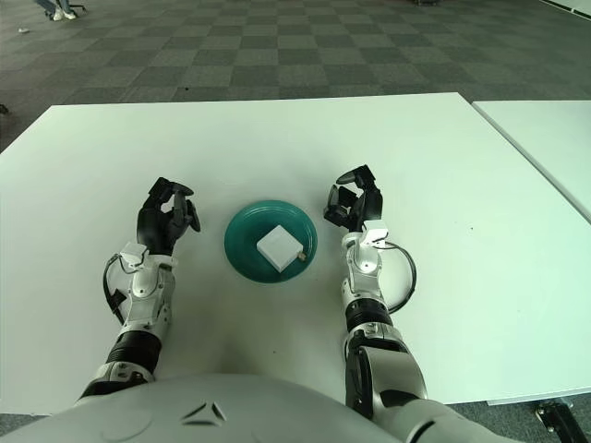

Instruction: Put the charger into the plate.

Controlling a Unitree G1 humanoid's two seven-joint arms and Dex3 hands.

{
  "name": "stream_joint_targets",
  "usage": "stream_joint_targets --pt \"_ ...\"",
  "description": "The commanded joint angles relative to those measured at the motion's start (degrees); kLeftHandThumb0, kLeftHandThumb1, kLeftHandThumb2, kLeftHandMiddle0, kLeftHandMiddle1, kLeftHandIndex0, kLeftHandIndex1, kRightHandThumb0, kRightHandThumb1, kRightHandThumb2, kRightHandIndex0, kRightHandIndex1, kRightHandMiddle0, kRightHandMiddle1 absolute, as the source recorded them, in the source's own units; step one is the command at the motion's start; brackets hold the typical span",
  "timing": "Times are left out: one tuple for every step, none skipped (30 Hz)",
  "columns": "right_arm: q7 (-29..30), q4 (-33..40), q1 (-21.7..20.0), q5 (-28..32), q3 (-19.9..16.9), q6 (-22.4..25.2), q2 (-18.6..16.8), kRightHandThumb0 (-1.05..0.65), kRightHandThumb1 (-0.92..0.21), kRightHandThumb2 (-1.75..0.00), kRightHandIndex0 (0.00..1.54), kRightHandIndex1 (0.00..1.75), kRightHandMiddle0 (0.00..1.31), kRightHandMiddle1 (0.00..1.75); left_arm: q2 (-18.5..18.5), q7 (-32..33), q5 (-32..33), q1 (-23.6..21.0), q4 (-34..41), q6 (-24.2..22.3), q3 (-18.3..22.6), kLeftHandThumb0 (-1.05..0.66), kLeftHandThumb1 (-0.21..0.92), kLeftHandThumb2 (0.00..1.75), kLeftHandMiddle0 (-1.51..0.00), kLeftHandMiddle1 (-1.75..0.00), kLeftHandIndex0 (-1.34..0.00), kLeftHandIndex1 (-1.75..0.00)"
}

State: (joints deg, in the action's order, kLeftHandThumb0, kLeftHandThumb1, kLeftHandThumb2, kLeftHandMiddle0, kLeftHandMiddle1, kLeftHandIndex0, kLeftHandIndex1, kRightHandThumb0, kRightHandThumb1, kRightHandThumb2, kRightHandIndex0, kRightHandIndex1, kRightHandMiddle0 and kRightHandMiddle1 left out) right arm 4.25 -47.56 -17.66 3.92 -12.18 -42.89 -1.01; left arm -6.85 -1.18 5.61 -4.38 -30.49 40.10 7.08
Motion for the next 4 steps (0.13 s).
stream_joint_targets --pt "-0.3 -6.4 9.3 1.7 -1.2 -0.4 -2.2 -0.47 -0.34 -1.28 1.26 1.75 0.59 1.75 -1.9 -0.2 1.9 6.0 -6.6 1.6 1.1 -0.47 0.87 0.55 -1.32 -1.75 -0.79 -1.74" --pt "-0.3 -6.4 9.3 1.6 -1.2 -0.3 -2.1 -0.47 -0.34 -1.28 1.26 1.75 0.59 1.75 -1.9 -0.2 1.8 6.0 -6.6 1.7 1.1 -0.47 0.87 0.55 -1.32 -1.75 -0.8 -1.74" --pt "-0.3 -6.4 9.3 1.6 -1.2 -0.2 -2.1 -0.47 -0.34 -1.28 1.26 1.75 0.59 1.75 -1.9 -0.2 1.7 6.0 -6.6 1.7 1.1 -0.47 0.86 0.56 -1.32 -1.75 -0.81 -1.75" --pt "-0.1 -6.4 9.3 1.3 -1.1 -0.2 -2.0 -0.47 -0.34 -1.28 1.26 1.75 0.59 1.75 -1.8 -0.3 1.8 6.0 -6.6 1.8 1.1 -0.47 0.86 0.56 -1.32 -1.75 -0.81 -1.75"
